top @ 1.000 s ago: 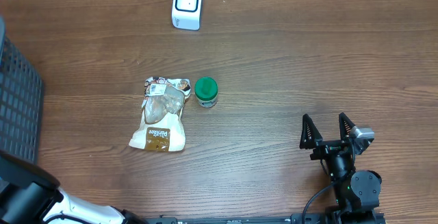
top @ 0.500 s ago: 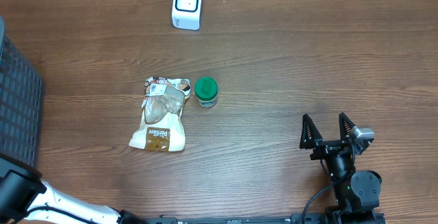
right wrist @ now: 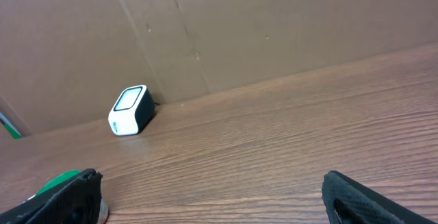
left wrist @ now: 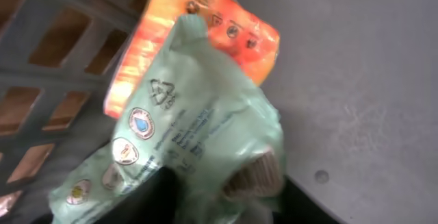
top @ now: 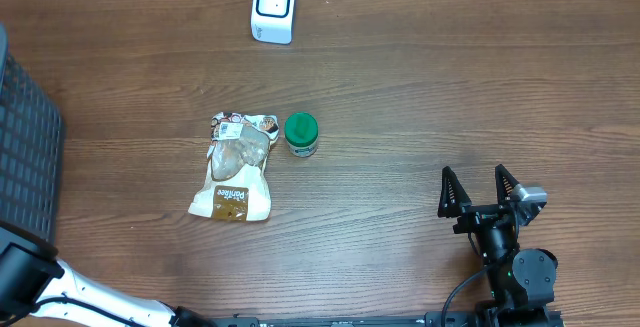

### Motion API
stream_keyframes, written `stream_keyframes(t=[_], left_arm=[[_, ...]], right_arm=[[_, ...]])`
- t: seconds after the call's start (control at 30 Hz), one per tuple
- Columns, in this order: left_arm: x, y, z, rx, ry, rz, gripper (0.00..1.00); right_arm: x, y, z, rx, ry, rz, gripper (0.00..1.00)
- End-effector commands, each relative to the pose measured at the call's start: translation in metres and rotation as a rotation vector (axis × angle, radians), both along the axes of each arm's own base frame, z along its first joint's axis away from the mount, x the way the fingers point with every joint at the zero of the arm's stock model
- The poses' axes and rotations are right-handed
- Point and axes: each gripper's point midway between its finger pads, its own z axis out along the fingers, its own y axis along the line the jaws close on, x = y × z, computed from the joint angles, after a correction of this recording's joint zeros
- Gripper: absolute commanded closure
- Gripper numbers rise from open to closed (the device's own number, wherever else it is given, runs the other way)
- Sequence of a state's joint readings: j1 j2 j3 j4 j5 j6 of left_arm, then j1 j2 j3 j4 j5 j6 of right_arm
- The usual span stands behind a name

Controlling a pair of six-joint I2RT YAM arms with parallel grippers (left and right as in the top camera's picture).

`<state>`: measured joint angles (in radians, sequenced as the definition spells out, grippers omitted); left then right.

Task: Scan the item barcode
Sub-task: 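Reach into the basket and grasp the light green wrapped pack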

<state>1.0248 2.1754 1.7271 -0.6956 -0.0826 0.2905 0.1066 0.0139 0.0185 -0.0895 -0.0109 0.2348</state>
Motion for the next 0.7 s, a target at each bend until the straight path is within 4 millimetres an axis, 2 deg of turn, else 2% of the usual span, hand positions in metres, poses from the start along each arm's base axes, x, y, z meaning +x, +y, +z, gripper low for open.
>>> stream_keyframes(t=[0.0,0.03,0.1,0.3,0.47,0.67], left_arm=[[-0.003,-0.01,-0.023,-0.065,0.042,-0.005,0.69],[-0.005,-0.012,-0.024,-0.076,0.049,-0.005,0.73],[-0.007,-0.016,-0.026,-0.092,0.059,-0.005,0.95],[-0.006,-0.028,-0.022,-0.128,0.053,0.047,0.96],[0.02,-0.036,0.021,-0.061,-0.006,0.027,0.96],[0.056,-0.048,0.101,0.093,-0.129,-0.044,0.96]], right_arm=[[0.0,0.0,-0.002,-0.004,-0.003,-0.003,0.0],[0.0,0.0,-0.002,-0.004,-0.003,-0.002,0.0],[0.0,0.0,-0.002,-0.004,-0.003,-0.002,0.0],[0.0,0.0,-0.002,-0.004,-0.003,-0.002,0.0],[0.0,0.0,-0.002,-0.004,-0.003,-0.002,0.0],[0.0,0.0,-0.002,-0.004,-0.003,-0.002,0.0]])
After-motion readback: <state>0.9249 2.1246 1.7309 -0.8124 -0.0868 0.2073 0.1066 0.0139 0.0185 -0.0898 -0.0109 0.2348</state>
